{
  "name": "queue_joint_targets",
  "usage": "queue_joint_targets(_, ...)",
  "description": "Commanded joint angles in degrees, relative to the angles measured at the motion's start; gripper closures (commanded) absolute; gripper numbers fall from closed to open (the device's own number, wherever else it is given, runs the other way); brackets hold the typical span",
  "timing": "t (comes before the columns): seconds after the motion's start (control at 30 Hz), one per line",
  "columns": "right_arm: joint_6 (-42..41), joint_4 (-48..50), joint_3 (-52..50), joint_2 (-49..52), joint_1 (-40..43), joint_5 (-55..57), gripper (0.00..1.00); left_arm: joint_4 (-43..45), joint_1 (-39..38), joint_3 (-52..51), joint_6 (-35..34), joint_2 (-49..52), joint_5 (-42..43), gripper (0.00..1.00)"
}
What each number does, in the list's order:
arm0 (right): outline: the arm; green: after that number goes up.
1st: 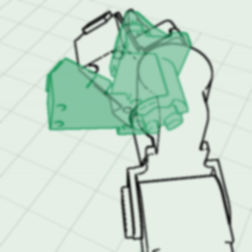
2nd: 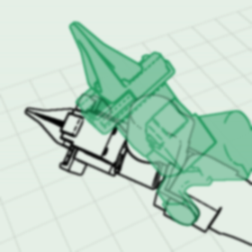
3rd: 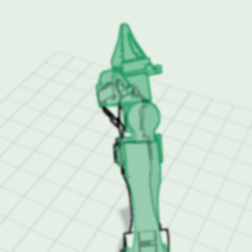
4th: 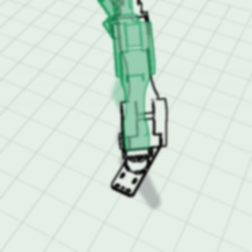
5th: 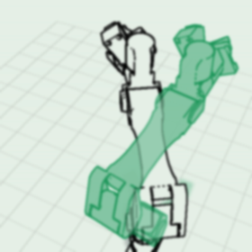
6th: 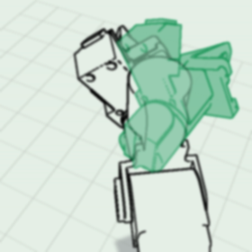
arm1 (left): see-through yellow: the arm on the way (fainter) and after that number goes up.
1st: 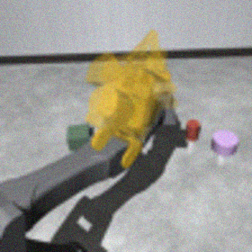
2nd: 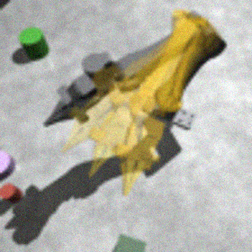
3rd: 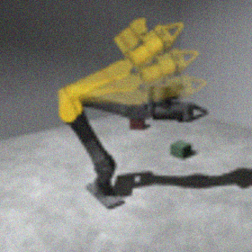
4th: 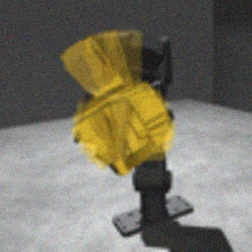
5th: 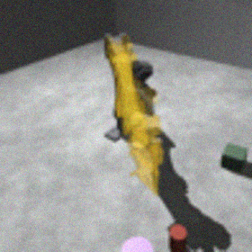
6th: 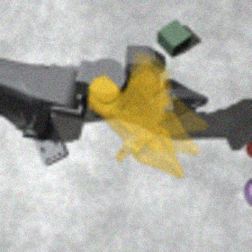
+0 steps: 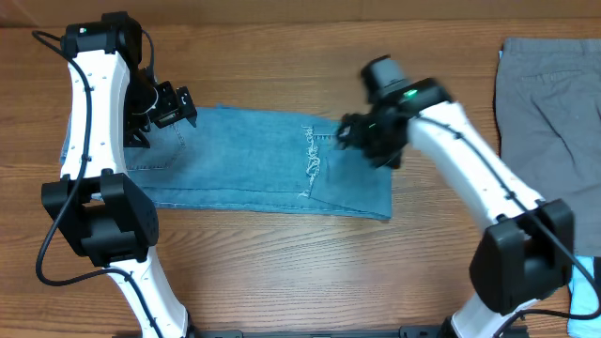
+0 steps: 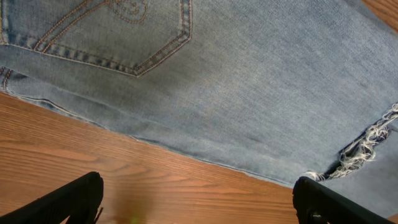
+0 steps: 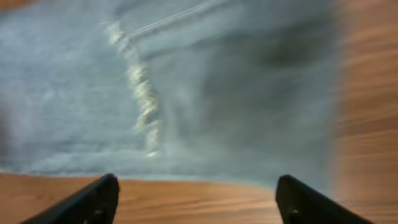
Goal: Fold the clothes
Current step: 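Press and smooth the folded leg with the right gripper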
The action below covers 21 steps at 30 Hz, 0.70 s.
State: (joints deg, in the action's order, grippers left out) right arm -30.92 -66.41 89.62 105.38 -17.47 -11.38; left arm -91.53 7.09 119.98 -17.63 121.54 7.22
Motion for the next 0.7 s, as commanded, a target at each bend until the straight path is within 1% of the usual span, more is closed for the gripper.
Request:
queue_joint_targets(0.0,6.62,-1.31,-1.07,0.24,5.01,0.74,0.14,-0.09,-0.37,0.04,0.9,0.13,-0.13,0.0)
queue_joint_targets(0.1,7.45,1.18,-6.27,0.24,6.36,0.5,0.14,-0.02,-0.37,0.04,0.85,0.13,-0.13,0.0)
queue_joint_targets(0.27,8.44,12.59,-16.28,0.24,6.25,-6.64,0.14,-0.15,-0.37,0.04,0.87,0.13,-0.07,0.0)
queue_joint_targets(0.37,8.44,17.77,-20.94,0.24,6.25,-8.22,0.14,-0.33,-0.37,0.04,0.87,0.13,0.26,0.0)
queue_joint_targets(0.67,8.37,20.57,-22.18,0.81,5.2,-8.26,0.16,-0.46,-0.37,0.04,0.87,0.13,0.28,0.0)
